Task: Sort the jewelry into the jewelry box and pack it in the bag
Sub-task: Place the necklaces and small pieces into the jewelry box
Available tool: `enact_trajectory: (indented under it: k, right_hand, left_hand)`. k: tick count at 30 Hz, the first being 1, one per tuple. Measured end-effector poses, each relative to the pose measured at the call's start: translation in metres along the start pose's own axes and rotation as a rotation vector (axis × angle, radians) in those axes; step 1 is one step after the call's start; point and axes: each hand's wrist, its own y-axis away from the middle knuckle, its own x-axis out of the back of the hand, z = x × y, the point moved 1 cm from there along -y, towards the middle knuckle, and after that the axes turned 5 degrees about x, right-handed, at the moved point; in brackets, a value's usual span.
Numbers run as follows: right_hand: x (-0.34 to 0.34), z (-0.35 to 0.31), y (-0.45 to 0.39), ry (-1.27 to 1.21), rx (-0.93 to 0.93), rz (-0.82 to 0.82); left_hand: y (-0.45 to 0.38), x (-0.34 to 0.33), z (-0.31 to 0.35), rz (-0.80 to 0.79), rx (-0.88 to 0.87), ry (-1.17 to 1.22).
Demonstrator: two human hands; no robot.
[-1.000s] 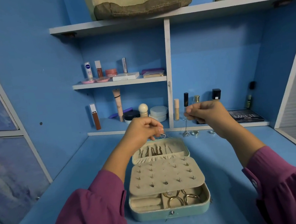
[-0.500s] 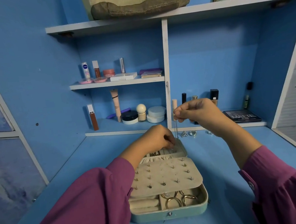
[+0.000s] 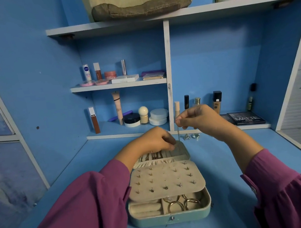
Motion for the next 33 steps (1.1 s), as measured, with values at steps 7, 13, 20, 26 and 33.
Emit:
enact_trajectory:
  k: [7,13,20,26,33]
  right_hand:
    - [-0.012,0.009,-0.004,0.010,-0.048,0.029]
    - [-0.016,0.030,-0.007,0.176,-0.113,0.042]
    - [-0.040,0.055,-0.011,0.467,-0.143,0.057]
    - [-0.043,0.060,-0.008,0.478,-0.090,0.101]
    - [-0.041,0.067,-0.004,0.641,-0.011,-0.007]
  left_hand:
    - [-0.001,0.001,0.009,0.174,-0.080,0.385]
    - [-0.007,0.000,-0.002,0.199,-0.016,0.266]
    - [-0.014,-0.008,-0.009,0.259,0.050,0.044]
    - [-0.013,-0.011,-0.008,0.300,0.074,-0.095]
    - [-0.006,-0.011,-0.012,0.182,0.060,-0.333]
